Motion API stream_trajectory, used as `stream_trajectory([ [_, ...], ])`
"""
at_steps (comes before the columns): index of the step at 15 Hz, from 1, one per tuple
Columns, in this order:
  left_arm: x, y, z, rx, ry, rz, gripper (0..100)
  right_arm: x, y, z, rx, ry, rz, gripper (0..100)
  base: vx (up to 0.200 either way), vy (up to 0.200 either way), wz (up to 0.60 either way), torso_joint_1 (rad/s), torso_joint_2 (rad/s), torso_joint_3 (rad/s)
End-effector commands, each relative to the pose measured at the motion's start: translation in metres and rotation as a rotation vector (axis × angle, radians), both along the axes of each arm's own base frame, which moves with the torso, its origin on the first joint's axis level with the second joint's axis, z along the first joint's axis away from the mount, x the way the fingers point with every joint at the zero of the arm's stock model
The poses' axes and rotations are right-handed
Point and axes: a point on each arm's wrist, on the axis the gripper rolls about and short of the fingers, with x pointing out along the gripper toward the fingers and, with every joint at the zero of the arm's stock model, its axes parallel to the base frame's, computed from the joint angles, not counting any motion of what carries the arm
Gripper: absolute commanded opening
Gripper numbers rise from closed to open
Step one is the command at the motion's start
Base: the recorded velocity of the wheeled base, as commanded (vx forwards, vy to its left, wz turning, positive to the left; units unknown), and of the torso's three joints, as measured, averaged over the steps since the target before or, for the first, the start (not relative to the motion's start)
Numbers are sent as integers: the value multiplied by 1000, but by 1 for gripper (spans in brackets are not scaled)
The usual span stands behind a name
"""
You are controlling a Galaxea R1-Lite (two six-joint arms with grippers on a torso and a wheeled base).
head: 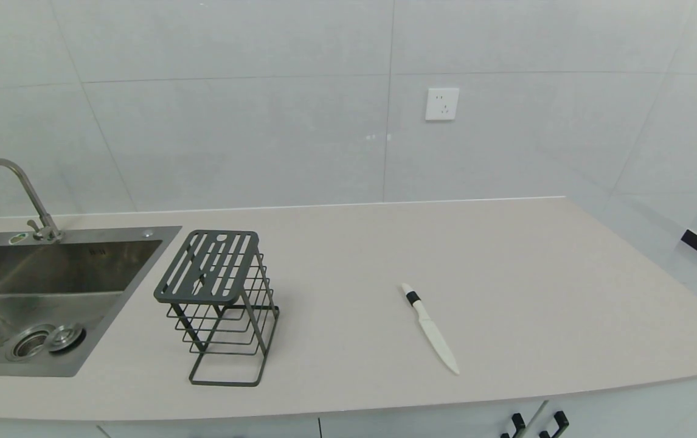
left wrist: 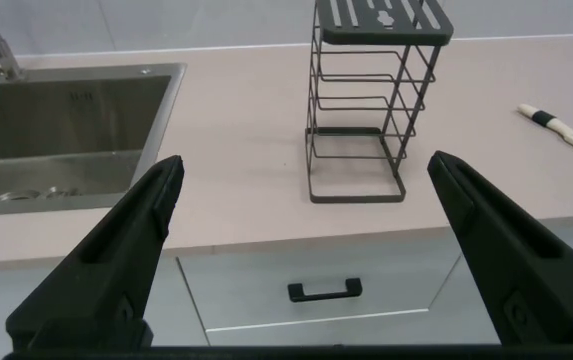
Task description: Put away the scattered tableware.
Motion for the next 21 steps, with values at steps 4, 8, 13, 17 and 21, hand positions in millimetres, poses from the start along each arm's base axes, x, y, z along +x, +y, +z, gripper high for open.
stream_trajectory([
  [4,0,0,0,-2,0,0,100,0,0,0,0,2,0,100,100,0,0,12,-21,-8],
  [8,0,0,0,-2,0,0,100,0,0,0,0,2,-1,100,0,0,0,10,-20,-15],
  [13,0,0,0,0,0,0,100,0,0,0,0,2,-1,100,0,0,0,98,-202,-98],
  [17,0,0,0,0,0,0,100,0,0,0,0,2,-1,100,0,0,0,0,0,0],
  [21,0,0,0,2,0,-6,100,0,0,0,0,2,0,100,0,0,0,227,-38,188],
])
